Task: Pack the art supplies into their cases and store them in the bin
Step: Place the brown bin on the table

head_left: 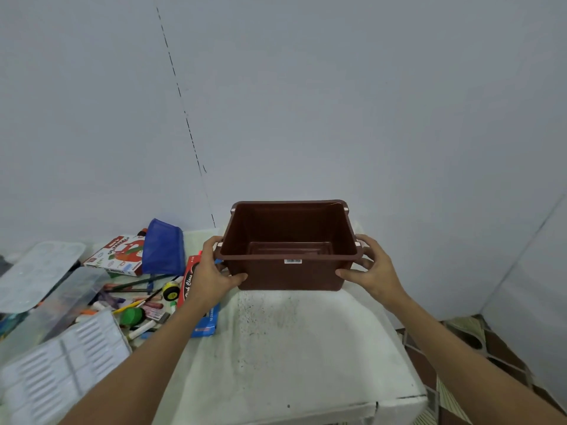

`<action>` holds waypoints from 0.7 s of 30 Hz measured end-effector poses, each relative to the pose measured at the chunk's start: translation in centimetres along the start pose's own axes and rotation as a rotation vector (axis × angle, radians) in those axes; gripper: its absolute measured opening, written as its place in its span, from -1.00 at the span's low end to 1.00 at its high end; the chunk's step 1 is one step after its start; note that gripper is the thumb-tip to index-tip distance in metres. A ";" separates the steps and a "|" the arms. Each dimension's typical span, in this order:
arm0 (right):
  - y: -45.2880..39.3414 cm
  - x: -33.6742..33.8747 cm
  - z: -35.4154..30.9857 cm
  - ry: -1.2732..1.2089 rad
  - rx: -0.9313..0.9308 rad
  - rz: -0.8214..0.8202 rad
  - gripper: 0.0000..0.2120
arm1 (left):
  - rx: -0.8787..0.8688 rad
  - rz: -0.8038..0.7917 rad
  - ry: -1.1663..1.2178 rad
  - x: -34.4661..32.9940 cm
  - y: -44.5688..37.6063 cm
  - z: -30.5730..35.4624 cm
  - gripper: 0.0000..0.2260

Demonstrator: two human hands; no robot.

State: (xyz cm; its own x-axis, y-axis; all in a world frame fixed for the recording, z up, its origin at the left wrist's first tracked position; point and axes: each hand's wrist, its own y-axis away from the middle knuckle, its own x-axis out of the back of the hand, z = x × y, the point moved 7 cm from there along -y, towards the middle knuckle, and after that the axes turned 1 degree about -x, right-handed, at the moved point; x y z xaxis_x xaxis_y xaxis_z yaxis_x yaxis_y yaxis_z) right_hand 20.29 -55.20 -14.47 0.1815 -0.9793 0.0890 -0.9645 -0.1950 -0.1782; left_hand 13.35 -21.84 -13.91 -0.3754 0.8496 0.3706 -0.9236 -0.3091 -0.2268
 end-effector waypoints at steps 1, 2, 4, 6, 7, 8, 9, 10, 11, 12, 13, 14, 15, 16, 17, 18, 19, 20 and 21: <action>-0.3 0.0 -0.1 0.006 -0.001 -0.015 -0.27 | 0.008 0.009 0.001 -0.1 0.0 -0.1 -0.25; -0.7 0.0 -0.1 0.011 -0.006 -0.035 -0.27 | 0.016 0.020 0.004 -0.3 -0.1 -0.3 -0.25; -1.6 -0.1 -0.3 0.016 -0.006 -0.072 -0.26 | 0.023 0.040 0.016 -0.7 -0.3 -0.8 -0.24; -2.6 -0.3 -0.4 0.025 0.003 -0.076 -0.28 | 0.030 0.053 0.021 -0.8 -0.6 -1.3 -0.24; -3.1 -0.3 -0.3 0.022 0.004 -0.063 -0.31 | 0.034 0.053 0.025 -0.9 -0.9 -1.4 -0.24; -3.6 -0.2 -0.1 0.016 0.000 -0.045 -0.34 | 0.037 0.052 0.024 -0.9 -1.1 -1.5 -0.25; -4.0 -0.2 0.1 0.015 -0.004 -0.031 -0.36 | 0.034 0.054 0.020 -1.0 -1.3 -1.4 -0.26; -4.4 -0.3 0.2 0.016 -0.006 -0.025 -0.37 | 0.033 0.059 0.016 -0.9 -1.5 -1.3 -0.27; -4.8 -0.4 0.4 0.024 -0.006 -0.024 -0.38 | 0.034 0.063 0.015 -0.9 -1.7 -1.2 -0.27; -5.2 -0.5 0.4 0.039 -0.005 -0.025 -0.38 | 0.038 0.066 0.014 -0.9 -1.9 -1.1 -0.27; -5.6 -0.6 0.4 0.064 -0.004 -0.023 -0.38 | 0.046 0.069 0.002 -0.9 -2.1 -1.1 -0.28; -5.8 -0.7 0.4 0.096 -0.004 -0.017 -0.38 | 0.048 0.071 -0.014 -0.9 -2.3 -1.0 -0.28; -6.1 -0.7 0.3 0.140 -0.002 0.003 -0.35 | 0.053 0.071 -0.043 -0.9 -2.5 -0.9 -0.28; -6.1 -0.6 0.3 0.205 0.001 0.044 -0.31 | 0.061 0.060 -0.076 -0.8 -2.8 -0.8 -0.27; -6.1 -0.4 0.0 0.280 0.014 0.099 -0.26 | 0.082 0.034 -0.115 -0.7 -3.1 -0.7 -0.24; -5.9 -0.3 -0.4 0.351 0.045 0.152 -0.21 | 0.115 -0.008 -0.151 -0.6 -3.3 -0.7 -0.19; -5.7 -0.4 -1.2 0.409 0.095 0.181 -0.18 | 0.153 -0.057 -0.188 -0.2 -3.6 -0.8 -0.12; -5.5 -0.8 -2.1 0.452 0.149 0.184 -0.17 | 0.187 -0.105 -0.225 0.3 -3.8 -0.7 -0.07; -5.3 -1.4 -3.1 0.479 0.190 0.169 -0.18 | 0.205 -0.138 -0.266 1.2 -4.0 -0.5 -0.08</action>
State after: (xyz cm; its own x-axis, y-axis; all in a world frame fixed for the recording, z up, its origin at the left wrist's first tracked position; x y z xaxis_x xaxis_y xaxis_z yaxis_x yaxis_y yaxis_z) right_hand 24.57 -52.59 -10.63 -0.1242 -0.8723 0.4729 -0.9129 -0.0863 -0.3990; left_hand 16.65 -19.36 -13.06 -0.2282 0.7568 0.6125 -0.9533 -0.3015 0.0174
